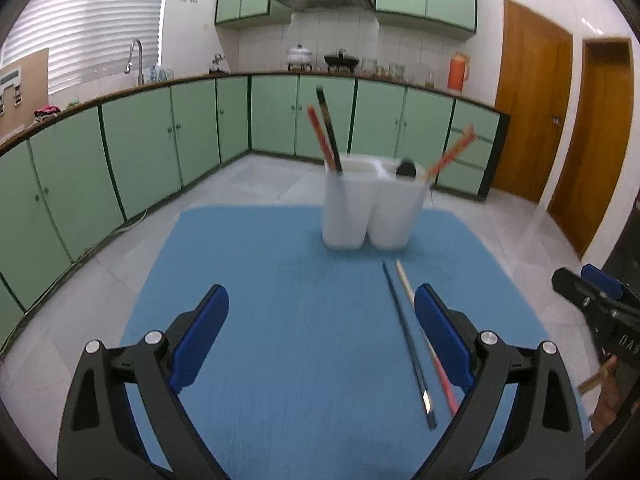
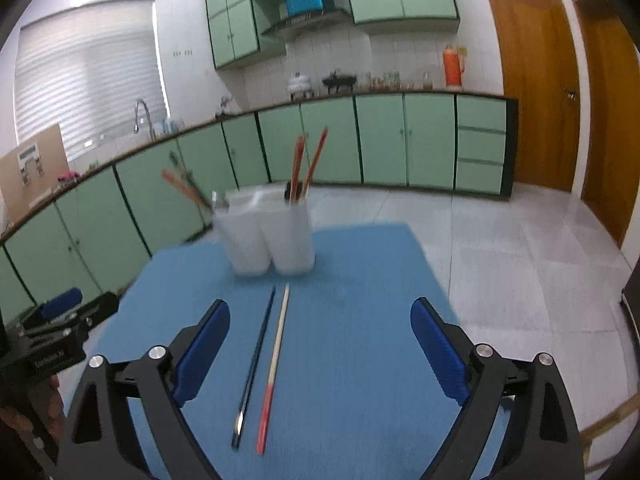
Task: Organize utensils
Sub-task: 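Grasp the last red-patterned chopstick with the right tool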
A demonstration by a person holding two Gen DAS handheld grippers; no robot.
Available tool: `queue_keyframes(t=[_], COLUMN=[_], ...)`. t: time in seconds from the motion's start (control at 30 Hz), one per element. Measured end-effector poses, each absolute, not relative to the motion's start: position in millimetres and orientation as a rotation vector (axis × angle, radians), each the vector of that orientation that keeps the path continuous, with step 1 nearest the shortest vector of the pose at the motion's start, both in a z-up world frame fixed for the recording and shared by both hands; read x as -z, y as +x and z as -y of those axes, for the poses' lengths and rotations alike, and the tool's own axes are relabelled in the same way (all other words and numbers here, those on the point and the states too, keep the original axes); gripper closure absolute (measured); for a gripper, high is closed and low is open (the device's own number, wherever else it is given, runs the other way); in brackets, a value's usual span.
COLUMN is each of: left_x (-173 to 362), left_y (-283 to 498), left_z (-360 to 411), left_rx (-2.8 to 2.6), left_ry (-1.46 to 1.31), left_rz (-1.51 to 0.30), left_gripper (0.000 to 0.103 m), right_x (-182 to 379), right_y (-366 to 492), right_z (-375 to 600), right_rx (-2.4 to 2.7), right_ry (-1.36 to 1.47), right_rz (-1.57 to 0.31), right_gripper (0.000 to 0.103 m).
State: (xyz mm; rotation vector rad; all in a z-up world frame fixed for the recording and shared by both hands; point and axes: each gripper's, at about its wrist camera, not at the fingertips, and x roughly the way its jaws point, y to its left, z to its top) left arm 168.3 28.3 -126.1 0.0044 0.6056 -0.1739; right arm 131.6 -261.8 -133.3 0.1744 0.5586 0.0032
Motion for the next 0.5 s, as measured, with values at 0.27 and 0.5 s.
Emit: queue_keyframes(t=[0.27, 0.5], left_x=[162, 181], left_y=[150, 143], left_z=[-30, -29], left_rx=[0.161, 0.16], left_ry=[0.035, 0.043], left_rz=[-0.699, -0.742], left_gripper=[0.012, 0.012], right_x=[192, 222], right_y=[114, 103], right_z=[232, 206], right_rx=[-0.032, -0.086], right_ry=[0.126, 0.1], right_rz=[-0.711, -0.776], right_gripper=[0.04, 0.061])
